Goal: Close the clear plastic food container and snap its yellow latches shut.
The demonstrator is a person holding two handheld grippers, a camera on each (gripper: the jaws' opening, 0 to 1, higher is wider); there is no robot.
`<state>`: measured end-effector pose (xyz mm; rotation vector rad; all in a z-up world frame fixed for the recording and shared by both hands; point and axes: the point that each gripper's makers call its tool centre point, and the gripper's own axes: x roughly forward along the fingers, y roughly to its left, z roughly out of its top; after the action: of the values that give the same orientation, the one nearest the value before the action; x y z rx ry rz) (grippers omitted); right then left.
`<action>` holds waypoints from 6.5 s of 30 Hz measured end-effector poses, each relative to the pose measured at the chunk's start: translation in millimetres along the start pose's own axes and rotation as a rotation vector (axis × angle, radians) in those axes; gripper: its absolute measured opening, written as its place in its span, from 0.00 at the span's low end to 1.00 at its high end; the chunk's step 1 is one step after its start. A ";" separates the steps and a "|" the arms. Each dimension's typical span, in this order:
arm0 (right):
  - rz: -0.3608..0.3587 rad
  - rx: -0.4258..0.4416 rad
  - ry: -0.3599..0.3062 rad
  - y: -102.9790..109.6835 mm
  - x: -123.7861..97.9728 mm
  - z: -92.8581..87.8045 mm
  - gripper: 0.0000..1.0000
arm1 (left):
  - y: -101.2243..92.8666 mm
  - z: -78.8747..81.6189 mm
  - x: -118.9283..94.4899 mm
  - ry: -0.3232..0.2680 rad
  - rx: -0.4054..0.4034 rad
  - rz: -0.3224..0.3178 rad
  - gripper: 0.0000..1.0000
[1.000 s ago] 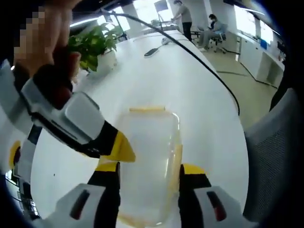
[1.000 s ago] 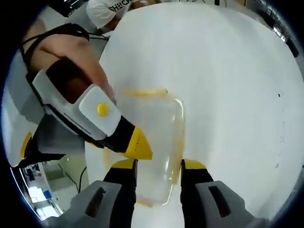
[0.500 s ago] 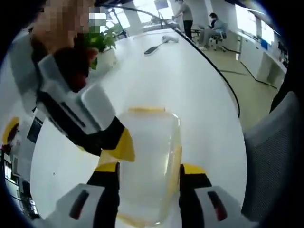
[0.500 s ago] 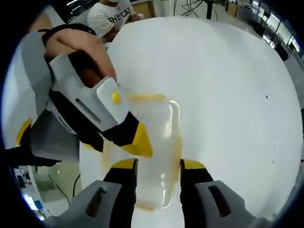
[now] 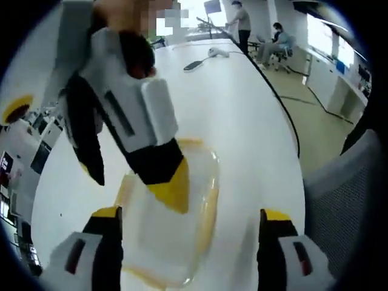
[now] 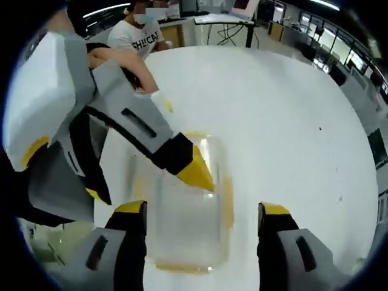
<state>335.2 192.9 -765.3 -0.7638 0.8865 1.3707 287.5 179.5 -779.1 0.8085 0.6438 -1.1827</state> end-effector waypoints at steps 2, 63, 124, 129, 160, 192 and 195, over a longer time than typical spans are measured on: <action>-0.026 0.004 -0.010 0.4 -2.9 -3.8 0.87 | 2.4 -2.0 -2.5 0.002 0.003 -0.005 0.99; -0.124 -0.179 0.212 20.8 16.5 -63.1 0.74 | 36.5 -50.7 6.7 0.190 0.130 -0.064 0.75; -0.160 -0.167 0.228 3.4 82.5 54.4 0.75 | 82.0 -159.7 -57.9 0.213 0.124 -0.054 0.76; -0.161 -0.158 0.235 -1.9 85.7 60.1 0.75 | 89.5 -164.0 -60.7 0.199 0.130 -0.058 0.76; -0.169 -0.179 0.223 -77.0 95.4 84.6 0.75 | 166.2 -180.9 -50.0 0.245 0.122 -0.040 0.76; -0.183 -0.180 0.205 -116.4 93.5 84.5 0.76 | 202.5 -176.7 -38.5 0.257 0.124 -0.039 0.76; -0.183 -0.177 0.202 -116.5 93.4 84.5 0.77 | 202.4 -177.0 -38.2 0.265 0.128 -0.036 0.76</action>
<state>457.4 303.8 -811.8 -1.1083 0.8354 1.2346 468.5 380.0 -807.3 1.0772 0.8073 -1.1680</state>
